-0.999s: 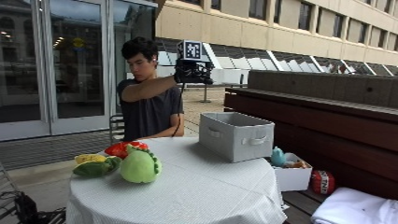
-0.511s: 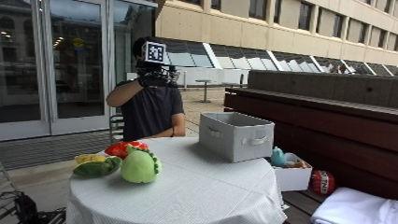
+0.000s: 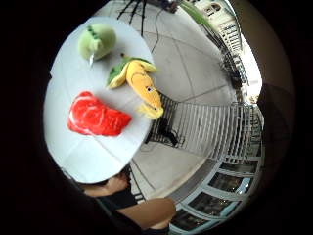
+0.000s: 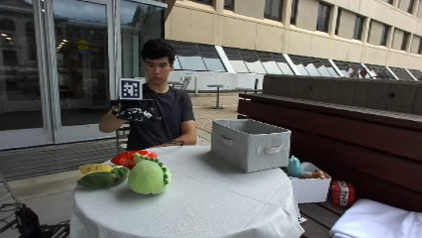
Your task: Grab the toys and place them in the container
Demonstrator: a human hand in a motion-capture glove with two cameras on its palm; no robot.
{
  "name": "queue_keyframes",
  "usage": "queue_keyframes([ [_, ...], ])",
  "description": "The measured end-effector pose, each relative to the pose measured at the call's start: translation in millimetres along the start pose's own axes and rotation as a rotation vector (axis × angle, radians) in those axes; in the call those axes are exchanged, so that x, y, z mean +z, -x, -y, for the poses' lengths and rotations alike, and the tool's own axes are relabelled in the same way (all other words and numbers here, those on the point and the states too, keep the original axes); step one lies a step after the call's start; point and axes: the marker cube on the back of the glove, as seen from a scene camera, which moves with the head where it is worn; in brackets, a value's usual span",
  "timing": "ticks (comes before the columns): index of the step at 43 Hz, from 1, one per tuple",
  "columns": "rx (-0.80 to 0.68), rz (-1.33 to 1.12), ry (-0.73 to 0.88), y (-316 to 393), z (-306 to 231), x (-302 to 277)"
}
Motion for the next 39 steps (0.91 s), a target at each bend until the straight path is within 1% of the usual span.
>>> queue_keyframes([
  [7,-0.048,0.026,0.064,-15,-14,38],
  [8,-0.071,0.029,0.058,-17,-14,45],
  [11,-0.130,0.042,-0.029,-21,-11,67],
  [13,-0.119,0.040,-0.014,-22,-15,78],
  [17,-0.091,0.037,0.120,-25,-33,99],
  [22,-0.095,0.043,0.082,-27,-30,120],
  [25,-0.070,0.036,0.197,-28,-40,125],
  [26,-0.066,0.035,0.212,-28,-42,128],
  [30,-0.079,0.065,0.101,-30,-33,145],
  [33,-0.062,0.097,0.156,-32,-40,151],
  [36,-0.083,0.130,0.135,-33,-37,155],
  [39,-0.044,0.134,0.271,-33,-48,152],
])
